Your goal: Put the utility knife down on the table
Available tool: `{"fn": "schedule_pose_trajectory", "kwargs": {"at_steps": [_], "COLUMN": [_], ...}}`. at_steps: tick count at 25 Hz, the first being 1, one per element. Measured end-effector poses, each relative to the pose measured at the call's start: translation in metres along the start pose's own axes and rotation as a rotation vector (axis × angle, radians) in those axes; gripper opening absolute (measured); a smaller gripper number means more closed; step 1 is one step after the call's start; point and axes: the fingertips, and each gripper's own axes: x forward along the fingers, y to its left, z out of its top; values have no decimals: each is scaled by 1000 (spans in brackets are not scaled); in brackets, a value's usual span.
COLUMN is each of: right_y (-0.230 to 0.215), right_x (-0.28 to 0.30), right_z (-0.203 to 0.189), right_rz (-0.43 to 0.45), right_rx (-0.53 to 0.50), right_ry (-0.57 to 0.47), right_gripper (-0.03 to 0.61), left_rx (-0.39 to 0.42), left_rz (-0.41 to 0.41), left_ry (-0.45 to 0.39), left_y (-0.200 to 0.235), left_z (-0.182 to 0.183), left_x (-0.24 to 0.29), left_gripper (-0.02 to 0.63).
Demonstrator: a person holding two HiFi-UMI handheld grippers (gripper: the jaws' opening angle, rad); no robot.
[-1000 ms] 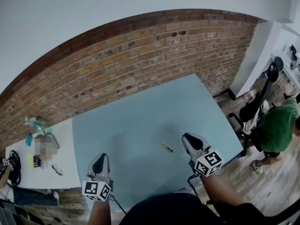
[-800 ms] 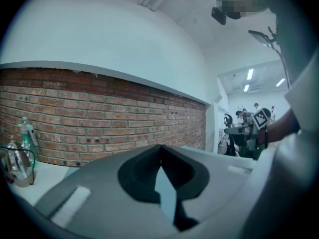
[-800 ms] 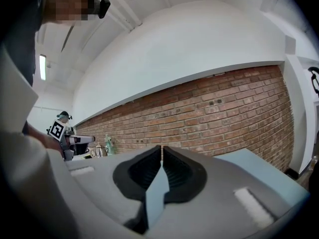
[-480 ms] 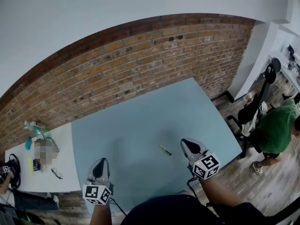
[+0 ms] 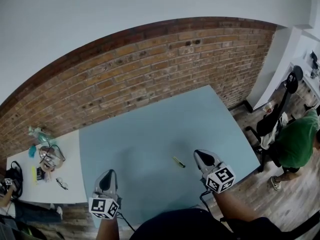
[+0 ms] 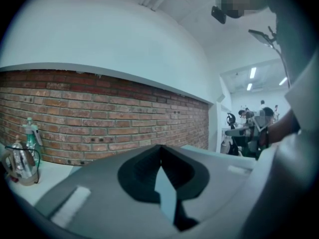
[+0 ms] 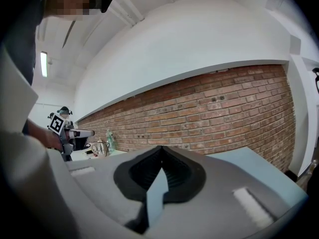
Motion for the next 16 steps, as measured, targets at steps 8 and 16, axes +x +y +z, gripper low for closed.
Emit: {"fn": "schedule_pose_trajectory", "kwargs": {"at_steps": [8,16], "right_y": [-1,8], "right_x": [1,9], "right_z": [-2,-3], "right_rz": [7,36], "right_rx": [4,-8], "right_ry": [8,22], "right_gripper": [2,2], "left_rx": [3,20], "left_rz": [10,-2], "left_ry": [5,8], "left_y": [2,0], "left_z": [0,1], "left_x": [-3,-2], "left_gripper": [-9,-9]}}
